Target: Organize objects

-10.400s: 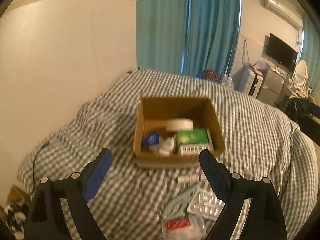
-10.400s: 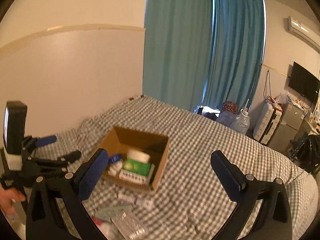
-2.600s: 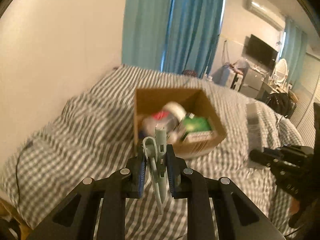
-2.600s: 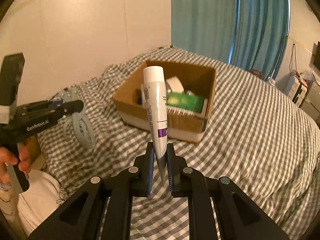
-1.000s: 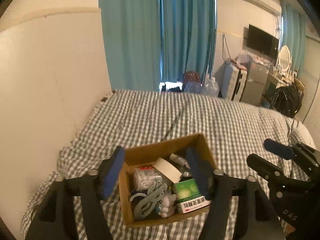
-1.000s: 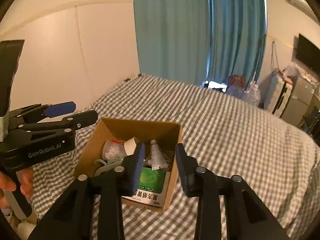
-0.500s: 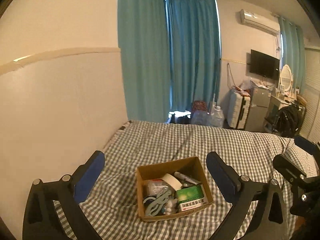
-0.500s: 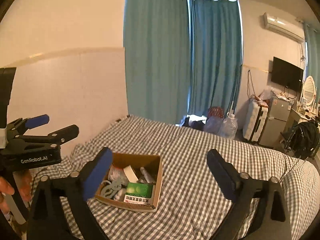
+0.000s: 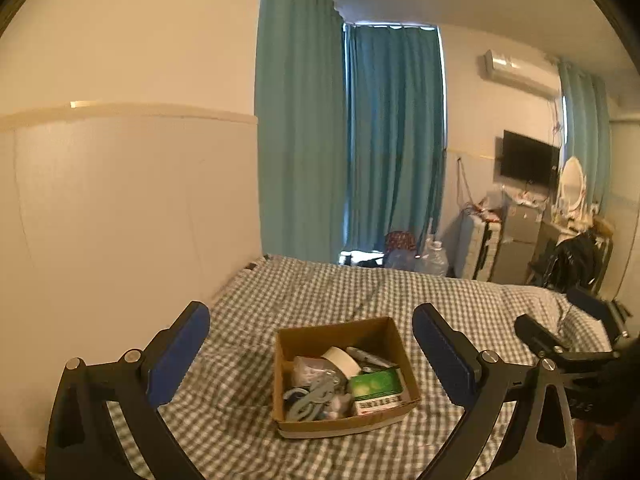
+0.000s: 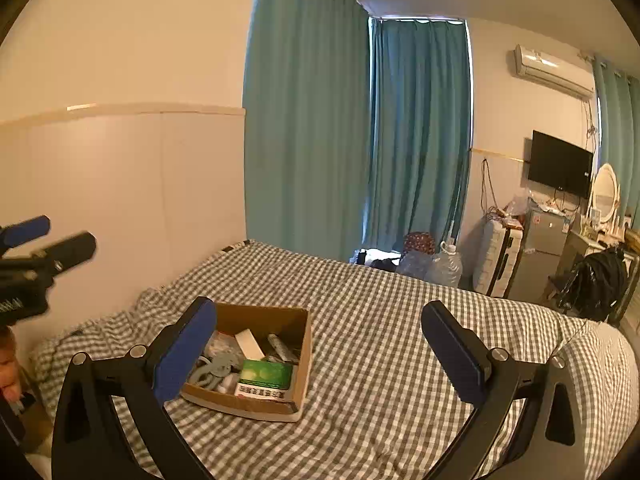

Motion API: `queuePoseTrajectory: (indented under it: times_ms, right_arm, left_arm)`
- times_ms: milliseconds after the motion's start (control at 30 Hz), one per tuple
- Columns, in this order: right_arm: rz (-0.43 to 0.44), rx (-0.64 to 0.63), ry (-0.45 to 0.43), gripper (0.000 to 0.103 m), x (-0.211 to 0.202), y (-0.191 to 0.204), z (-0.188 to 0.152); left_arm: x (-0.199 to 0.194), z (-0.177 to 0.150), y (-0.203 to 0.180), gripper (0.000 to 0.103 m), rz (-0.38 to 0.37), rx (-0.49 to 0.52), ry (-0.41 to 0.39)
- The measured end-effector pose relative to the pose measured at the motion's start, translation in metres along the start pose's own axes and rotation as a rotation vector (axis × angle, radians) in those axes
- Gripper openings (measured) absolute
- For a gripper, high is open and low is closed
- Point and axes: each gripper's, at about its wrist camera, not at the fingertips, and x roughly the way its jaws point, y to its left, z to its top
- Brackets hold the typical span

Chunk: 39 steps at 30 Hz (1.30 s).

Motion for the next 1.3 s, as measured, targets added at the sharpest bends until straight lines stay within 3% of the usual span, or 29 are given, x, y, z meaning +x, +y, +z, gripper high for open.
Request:
queuePoseTrajectory:
  times_ms: [167,300,567,767,867,1300]
  right_arm:
    - [-0.005,0.033,0.0,0.103,0.018,-0.005,-0.025]
    - [-0.023,0.027,0.027,0.103,0.041,-0.003,-0.044]
    - [-0.025,0.016,0.067,0.103,0.075,0.008,-0.066]
    - [-0.015,0.031,0.084,0.103,0.078,0.006,-0.075]
    - [-0.017,0.03,0.077,0.103,0.074,0.003,-0.076]
    - [-0.012,0.023,0.055,0.103,0.066,0.005,-0.073]
  left_arm:
    - [0.027,-0.033,0.0,0.103,-0.002,0.025,-0.003]
    - [0.051,-0.055,0.005,0.103,-0.023,-0.001,0.053]
    - [0.067,-0.078,0.013,0.103,0.024,-0.04,0.107]
    - [0.065,-0.09,0.0,0.103,0.052,0.02,0.114]
    - [0.065,-0.092,0.0,0.103,0.047,0.007,0.137]
    - [0.051,-0.083,0.0,0.103,0.045,-0.004,0.096]
